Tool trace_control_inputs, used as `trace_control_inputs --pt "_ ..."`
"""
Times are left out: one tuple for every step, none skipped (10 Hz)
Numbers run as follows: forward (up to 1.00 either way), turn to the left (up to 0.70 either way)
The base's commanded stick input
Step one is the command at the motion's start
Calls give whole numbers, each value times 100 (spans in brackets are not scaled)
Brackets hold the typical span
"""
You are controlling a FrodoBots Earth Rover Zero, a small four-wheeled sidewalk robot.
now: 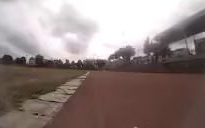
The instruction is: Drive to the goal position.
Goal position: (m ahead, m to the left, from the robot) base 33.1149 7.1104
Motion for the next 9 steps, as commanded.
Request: trace_control_inputs --pt "100 0" --pt "100 0" --pt "100 0" --pt "100 0" --pt "100 0" --pt "100 0" --pt "100 0" --pt "100 0" --pt "100 0"
